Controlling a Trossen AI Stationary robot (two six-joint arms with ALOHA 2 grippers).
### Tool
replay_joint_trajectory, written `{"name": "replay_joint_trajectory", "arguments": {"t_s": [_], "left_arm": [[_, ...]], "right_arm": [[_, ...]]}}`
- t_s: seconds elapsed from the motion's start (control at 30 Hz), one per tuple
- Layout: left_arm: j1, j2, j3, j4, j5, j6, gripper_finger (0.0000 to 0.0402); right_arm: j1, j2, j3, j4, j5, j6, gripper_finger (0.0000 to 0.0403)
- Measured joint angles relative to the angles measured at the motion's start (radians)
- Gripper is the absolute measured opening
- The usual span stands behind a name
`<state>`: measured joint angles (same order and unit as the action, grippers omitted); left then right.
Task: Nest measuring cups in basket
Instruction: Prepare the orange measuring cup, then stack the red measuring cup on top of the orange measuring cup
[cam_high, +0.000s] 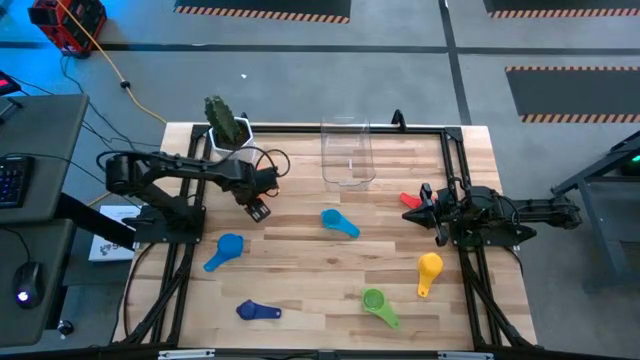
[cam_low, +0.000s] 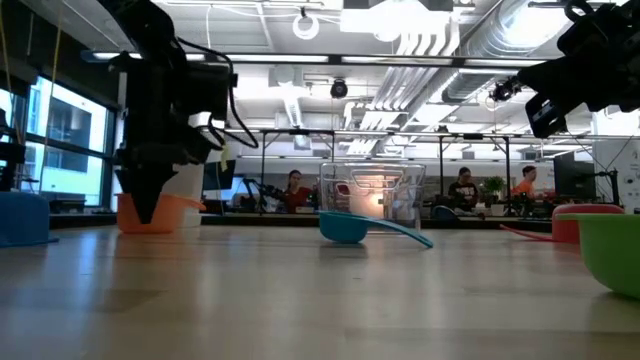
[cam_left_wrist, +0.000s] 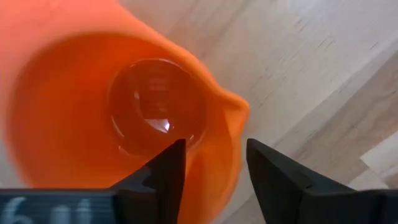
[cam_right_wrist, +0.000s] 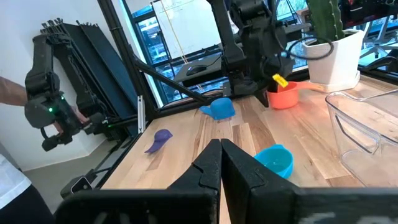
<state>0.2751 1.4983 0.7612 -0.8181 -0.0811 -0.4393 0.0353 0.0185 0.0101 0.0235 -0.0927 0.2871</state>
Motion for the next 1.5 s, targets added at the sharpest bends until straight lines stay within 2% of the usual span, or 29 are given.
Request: {"name": "replay_joint_trajectory", "arguments": {"t_s": [0.17, 0.33, 0.53, 0.77, 0.97, 1.1, 1.23, 1.3, 1.4, 1.5], "left_arm": [[-0.032, 0.014, 0.0, 0.025, 0.128, -0.133, 0.0119], [-0.09, 0.008, 0.0, 0.135, 0.26, -0.295, 0.0113], [-0.202, 0.008, 0.0, 0.319, 0.282, -0.438, 0.0113], [-0.219, 0.002, 0.031, 0.366, 0.256, -0.476, 0.0113], [-0.192, -0.03, 0.134, 0.208, 0.245, -0.352, 0.0113], [-0.161, -0.086, 0.186, 0.109, 0.156, -0.273, 0.0113], [-0.114, -0.167, 0.233, 0.023, 0.155, -0.234, 0.0113], [-0.096, -0.239, 0.253, 0.005, 0.117, -0.228, 0.0113], [-0.088, -0.363, 0.258, 0.073, -0.007, -0.201, 0.0113], [-0.088, -0.474, 0.219, 0.222, -0.092, -0.163, 0.0104]], "right_arm": [[0.0, 0.0, 0.0, 0.0, 0.0, 0.0, 0.0], [0.0, 0.0, 0.0, 0.0, 0.0, 0.0, 0.0], [0.0, 0.0, 0.0, 0.0, 0.0, 0.0, 0.0], [0.0, 0.0, 0.0, 0.0, 0.0, 0.0, 0.0], [0.0, 0.0, 0.0, 0.0, 0.0, 0.0, 0.0], [0.0, 0.0, 0.0, 0.0, 0.0, 0.0, 0.0], [0.0, 0.0, 0.0, 0.0, 0.0, 0.0, 0.0], [0.0, 0.0, 0.0, 0.0, 0.0, 0.0, 0.0], [0.0, 0.001, 0.0, 0.0, 0.0, 0.0, 0.0], [0.0, 0.001, 0.0, 0.0, 0.0, 0.0, 0.0]]}}
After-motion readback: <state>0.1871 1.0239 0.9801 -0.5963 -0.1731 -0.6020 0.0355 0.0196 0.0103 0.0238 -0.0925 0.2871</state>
